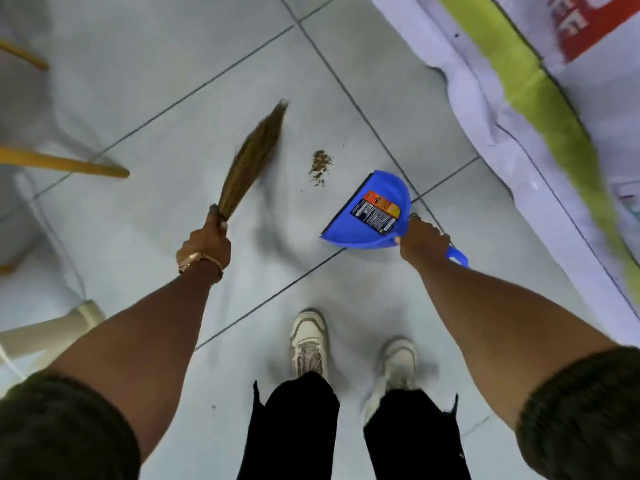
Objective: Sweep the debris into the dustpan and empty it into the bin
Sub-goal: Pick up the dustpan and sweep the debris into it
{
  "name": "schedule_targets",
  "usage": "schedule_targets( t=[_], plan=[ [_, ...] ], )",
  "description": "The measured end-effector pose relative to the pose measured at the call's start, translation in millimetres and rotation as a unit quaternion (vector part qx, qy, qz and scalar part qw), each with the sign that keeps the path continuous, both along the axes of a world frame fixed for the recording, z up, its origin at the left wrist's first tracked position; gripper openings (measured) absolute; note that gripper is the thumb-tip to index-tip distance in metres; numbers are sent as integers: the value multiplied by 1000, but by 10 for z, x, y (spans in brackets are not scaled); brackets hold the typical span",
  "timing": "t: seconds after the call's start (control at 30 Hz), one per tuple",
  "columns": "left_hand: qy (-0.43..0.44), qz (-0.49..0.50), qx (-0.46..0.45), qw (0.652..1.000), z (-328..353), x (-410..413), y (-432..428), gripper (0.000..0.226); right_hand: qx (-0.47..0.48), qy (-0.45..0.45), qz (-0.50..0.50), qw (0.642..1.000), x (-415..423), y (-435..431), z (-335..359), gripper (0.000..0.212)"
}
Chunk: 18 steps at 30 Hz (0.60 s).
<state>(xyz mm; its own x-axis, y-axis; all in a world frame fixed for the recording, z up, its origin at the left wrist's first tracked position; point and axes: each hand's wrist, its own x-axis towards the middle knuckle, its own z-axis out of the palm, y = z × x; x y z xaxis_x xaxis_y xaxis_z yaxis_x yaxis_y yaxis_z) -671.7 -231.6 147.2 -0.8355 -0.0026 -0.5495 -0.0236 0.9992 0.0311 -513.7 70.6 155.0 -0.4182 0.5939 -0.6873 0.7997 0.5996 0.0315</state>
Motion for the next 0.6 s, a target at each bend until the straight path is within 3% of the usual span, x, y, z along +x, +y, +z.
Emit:
schedule_targets(
  t=[0.37,0.6],
  plan=[
    [-37,-9,14,999,-910,221,67,47,16,35,41,998,-318,348,-765,51],
    [-84,-90,58,991,-1081,577,69,47,21,83,65,994,-496,549,-954,37]
  ],
)
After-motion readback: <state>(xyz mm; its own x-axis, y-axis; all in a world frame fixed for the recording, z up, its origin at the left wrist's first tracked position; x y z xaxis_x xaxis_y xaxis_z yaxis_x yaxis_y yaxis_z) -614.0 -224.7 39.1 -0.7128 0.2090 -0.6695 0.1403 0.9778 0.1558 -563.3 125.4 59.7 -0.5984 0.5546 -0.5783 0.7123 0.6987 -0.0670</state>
